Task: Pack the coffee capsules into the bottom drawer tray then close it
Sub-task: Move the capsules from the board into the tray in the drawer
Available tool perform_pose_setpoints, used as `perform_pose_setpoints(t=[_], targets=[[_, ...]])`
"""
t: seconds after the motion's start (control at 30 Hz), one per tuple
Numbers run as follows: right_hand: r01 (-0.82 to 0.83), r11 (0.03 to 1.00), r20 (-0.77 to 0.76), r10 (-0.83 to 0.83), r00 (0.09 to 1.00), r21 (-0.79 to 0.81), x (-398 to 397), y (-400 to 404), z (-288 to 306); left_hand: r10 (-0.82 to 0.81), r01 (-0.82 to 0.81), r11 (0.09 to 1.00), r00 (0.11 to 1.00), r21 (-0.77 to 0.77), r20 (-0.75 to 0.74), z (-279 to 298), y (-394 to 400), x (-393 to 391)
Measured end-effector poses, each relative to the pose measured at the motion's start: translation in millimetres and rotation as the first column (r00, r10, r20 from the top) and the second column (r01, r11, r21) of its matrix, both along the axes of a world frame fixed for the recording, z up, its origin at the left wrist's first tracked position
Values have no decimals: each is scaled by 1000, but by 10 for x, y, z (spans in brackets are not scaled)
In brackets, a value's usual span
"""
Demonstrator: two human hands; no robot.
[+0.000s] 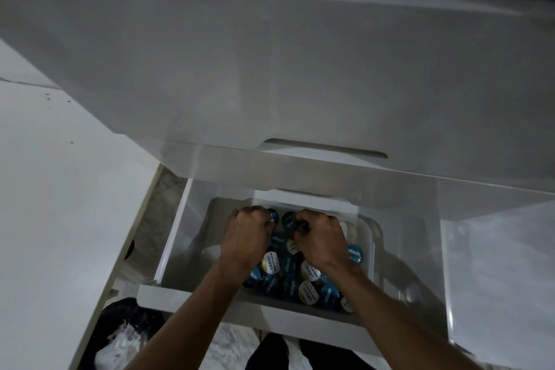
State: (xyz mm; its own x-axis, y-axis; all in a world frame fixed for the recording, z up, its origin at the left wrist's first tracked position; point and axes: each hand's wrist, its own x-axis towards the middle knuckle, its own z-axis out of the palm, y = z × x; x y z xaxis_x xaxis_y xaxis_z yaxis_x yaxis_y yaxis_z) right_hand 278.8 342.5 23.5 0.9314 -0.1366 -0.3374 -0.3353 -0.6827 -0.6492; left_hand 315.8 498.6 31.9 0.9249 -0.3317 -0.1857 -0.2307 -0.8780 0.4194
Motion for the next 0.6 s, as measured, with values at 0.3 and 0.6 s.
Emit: perform_pose_setpoints(t=[0.3, 0.6], targets=[[23, 1000, -12, -23, 1000, -3, 37, 29, 31, 11, -11, 999, 1000, 30, -19, -66, 10, 16], [68, 996, -17, -67, 998, 55, 69, 99, 9, 49, -50, 998, 998, -30, -27, -106, 29, 58]])
